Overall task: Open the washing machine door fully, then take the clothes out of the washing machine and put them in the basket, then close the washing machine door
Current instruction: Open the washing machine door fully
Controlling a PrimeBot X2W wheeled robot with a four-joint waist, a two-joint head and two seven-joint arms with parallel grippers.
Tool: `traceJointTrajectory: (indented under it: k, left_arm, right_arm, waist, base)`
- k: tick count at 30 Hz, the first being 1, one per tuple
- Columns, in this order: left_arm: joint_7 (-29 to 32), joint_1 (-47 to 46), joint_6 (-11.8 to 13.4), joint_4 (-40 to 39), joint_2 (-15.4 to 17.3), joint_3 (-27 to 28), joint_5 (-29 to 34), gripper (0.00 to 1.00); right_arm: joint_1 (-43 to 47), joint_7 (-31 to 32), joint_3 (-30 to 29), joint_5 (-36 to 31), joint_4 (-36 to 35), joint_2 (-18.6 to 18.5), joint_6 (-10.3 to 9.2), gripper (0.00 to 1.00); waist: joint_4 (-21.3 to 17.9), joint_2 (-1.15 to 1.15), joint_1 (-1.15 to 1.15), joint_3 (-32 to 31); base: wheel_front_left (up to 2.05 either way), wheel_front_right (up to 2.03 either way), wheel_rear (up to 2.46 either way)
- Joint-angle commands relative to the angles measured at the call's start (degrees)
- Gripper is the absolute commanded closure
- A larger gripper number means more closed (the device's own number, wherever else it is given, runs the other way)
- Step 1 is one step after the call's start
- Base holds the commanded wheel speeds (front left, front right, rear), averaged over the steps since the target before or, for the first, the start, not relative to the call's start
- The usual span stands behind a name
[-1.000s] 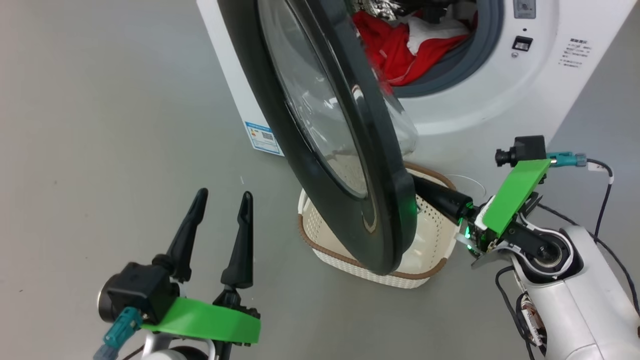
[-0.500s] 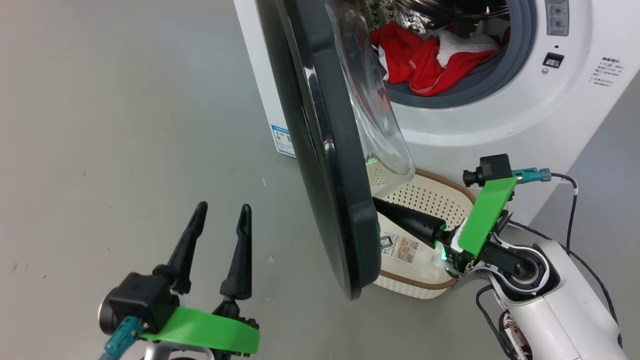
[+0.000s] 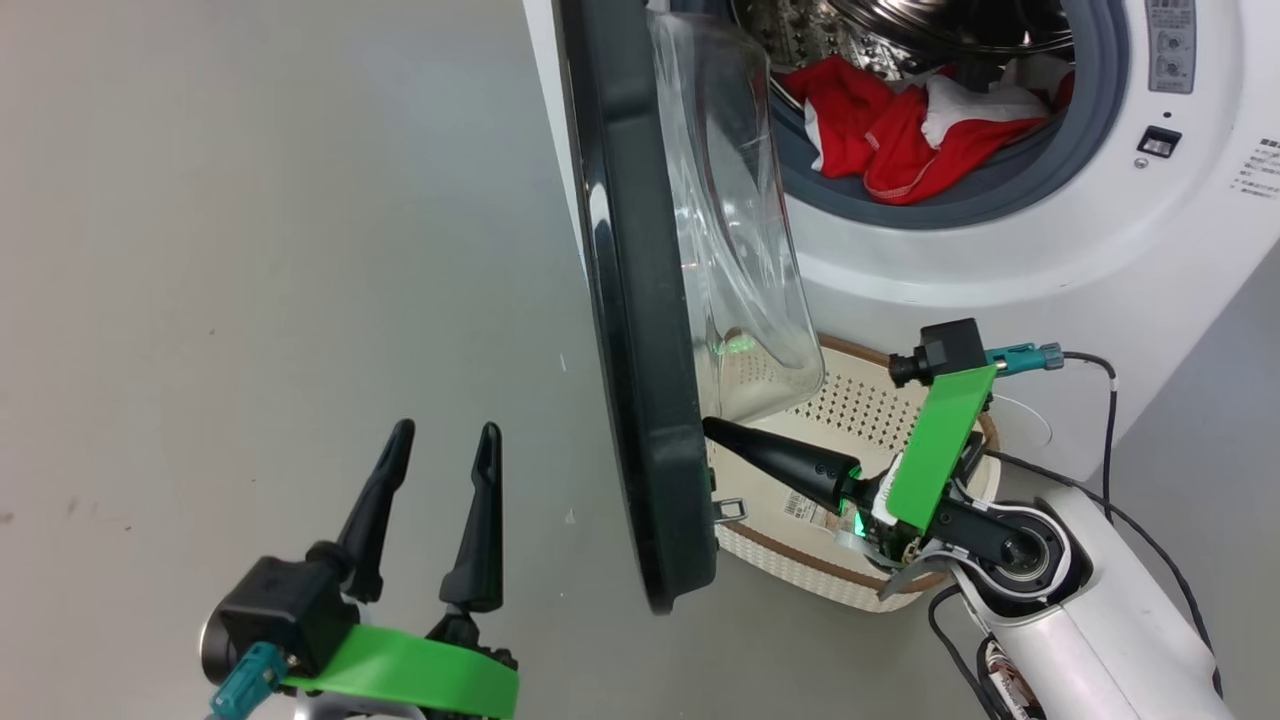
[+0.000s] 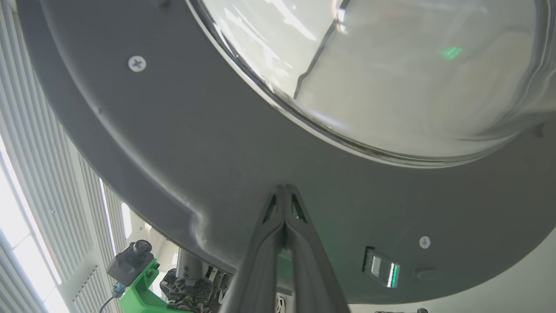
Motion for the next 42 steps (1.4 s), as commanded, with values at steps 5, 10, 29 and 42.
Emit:
traceJointTrajectory:
  k: [5, 10, 29, 42]
  left_arm:
    - [0.08, 0.11, 0.6, -1.41, 1.31, 1.63, -0.8, 0.0]
    - [0.04, 0.24, 0.83, -1.47, 1.38, 1.71, -1.02, 0.0]
    - [-0.31, 0.11, 0.78, -0.66, 1.49, 1.44, -2.02, 0.0]
    - [-1.32, 0.25, 0.5, 0.89, 1.79, 1.49, -2.66, 0.0]
  right_arm:
    - [-0.63, -0.4, 2.39, 1.21, -2.34, 1.27, 0.44, 1.0]
    - [-0.95, -0.76, 3.57, 1.72, -2.24, 1.27, 0.44, 1.0]
    - [-2.22, -8.24, 5.7, -4.25, -3.04, -1.97, 0.44, 0.59]
    - [3.74, -23.17, 2.28, -39.78, -15.33, -4.25, 0.44, 0.0]
  waist:
    - [1.08, 0.0, 0.0, -0.01]
    - [1.28, 0.0, 0.0, 0.13]
    - [0.58, 0.0, 0.0, 0.17]
    - [-0.22, 0.0, 0.0, -0.54]
  base:
    - [0.0, 0.0, 0.0]
    - [0.0, 0.0, 0.0]
    - [0.0, 0.0, 0.0]
    - [0.0, 0.0, 0.0]
